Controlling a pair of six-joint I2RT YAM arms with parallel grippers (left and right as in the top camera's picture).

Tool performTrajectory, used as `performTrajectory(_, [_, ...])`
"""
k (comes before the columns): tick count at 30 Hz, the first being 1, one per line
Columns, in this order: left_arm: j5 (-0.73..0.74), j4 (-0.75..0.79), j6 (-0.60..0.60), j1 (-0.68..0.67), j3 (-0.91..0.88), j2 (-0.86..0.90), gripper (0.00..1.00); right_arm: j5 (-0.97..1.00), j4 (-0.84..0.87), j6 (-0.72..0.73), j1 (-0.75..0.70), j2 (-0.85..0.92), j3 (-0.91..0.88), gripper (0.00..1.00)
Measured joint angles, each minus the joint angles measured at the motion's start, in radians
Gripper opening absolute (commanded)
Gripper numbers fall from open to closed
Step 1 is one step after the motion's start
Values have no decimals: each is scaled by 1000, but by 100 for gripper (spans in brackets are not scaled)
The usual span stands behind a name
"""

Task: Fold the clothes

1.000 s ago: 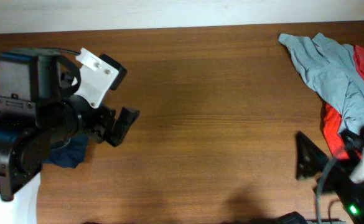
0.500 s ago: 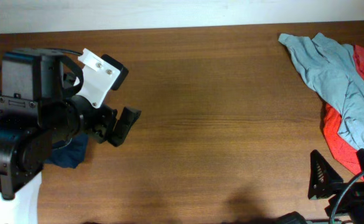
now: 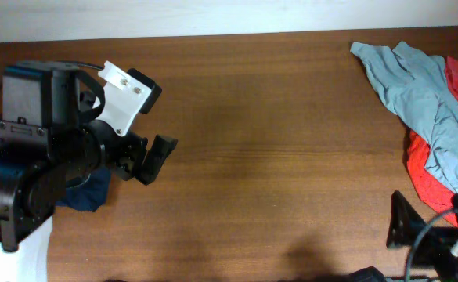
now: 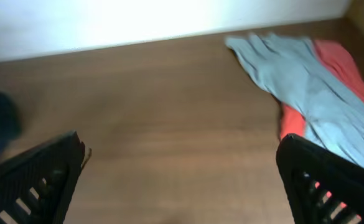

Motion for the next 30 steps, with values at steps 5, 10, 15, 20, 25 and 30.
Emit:
performTrajectory(5, [0,0,0,0,0,0,99,83,174,-4,-101,-69,-311,99])
performTrajectory(10, [-3,0,0,0,0,0,99,65,409,-8,-168,-207,-703,99])
performTrajectory(15, [-4,-2,0,0,0,0,99,-35,440,-11,-183,-419,-983,99])
performTrajectory(20, [-4,0,0,0,0,0,99,-79,446,-11,-183,-506,-1067,99])
performTrajectory(25, [-4,0,0,0,0,0,99,-94,447,-11,-183,-506,-1106,99])
performTrajectory(30, [-4,0,0,0,0,0,99,-98,446,-12,-183,-506,-1150,99])
